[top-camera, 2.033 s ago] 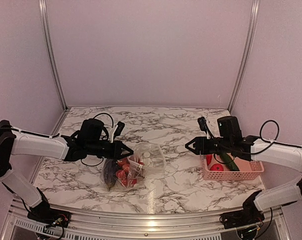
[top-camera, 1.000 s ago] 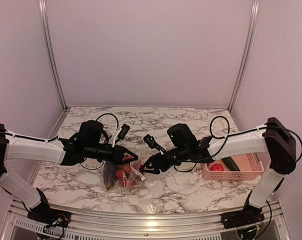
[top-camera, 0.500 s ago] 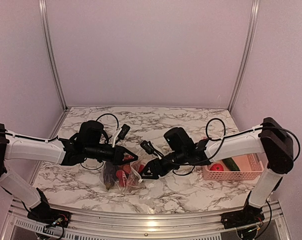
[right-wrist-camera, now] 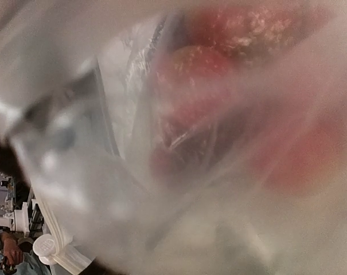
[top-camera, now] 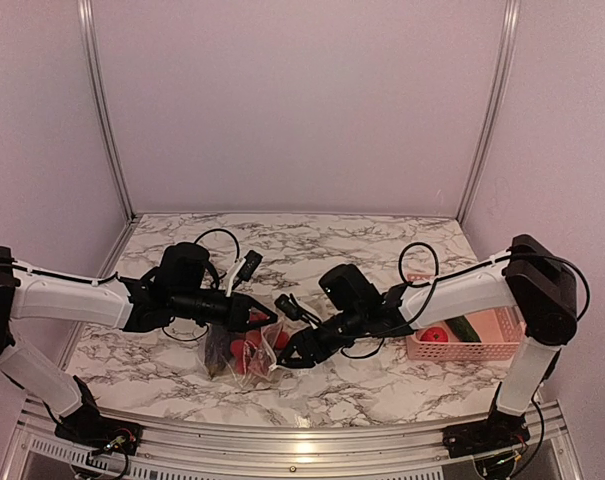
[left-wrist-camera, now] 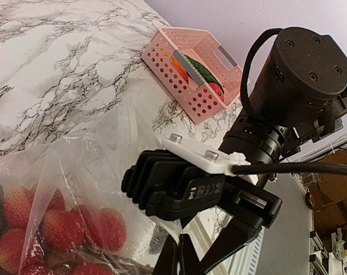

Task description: Open the zip-top bag and remove the fake food

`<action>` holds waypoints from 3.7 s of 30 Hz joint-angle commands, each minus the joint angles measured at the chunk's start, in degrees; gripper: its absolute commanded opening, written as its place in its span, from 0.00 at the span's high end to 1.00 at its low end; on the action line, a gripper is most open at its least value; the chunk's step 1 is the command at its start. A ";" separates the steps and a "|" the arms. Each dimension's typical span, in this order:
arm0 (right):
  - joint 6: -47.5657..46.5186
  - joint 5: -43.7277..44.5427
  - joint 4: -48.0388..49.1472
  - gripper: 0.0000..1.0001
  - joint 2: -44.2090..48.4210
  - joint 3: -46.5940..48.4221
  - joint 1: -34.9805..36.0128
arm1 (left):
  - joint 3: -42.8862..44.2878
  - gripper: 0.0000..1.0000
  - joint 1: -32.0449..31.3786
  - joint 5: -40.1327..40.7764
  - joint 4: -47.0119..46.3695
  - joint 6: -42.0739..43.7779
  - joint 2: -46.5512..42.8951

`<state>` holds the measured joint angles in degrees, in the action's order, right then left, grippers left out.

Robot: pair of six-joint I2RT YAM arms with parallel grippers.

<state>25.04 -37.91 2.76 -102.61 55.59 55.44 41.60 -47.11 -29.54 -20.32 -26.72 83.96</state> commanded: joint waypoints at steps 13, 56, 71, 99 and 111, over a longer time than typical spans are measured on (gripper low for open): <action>2.13 1.15 2.82 0.94 -0.06 0.11 0.90 | -0.70 1.00 -0.08 0.85 -0.49 0.97 -0.36; -9.19 17.83 -19.83 1.00 23.13 1.30 -4.48 | 1.51 1.00 1.33 10.63 6.43 1.19 2.89; -7.50 27.49 -18.19 1.00 34.37 -0.82 -7.01 | 1.78 1.00 2.90 10.95 6.17 0.00 4.13; 14.64 62.12 -35.97 1.00 50.75 -7.99 -28.27 | 3.23 1.00 3.83 8.17 3.98 -0.35 6.54; 31.54 77.64 -48.76 1.00 55.02 -12.58 -30.47 | 3.33 1.00 4.22 7.40 3.44 -0.52 7.69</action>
<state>48.36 31.51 -41.65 -50.48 42.83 25.65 43.35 -43.35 -21.08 -16.34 -27.03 90.56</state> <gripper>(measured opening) 0.019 0.013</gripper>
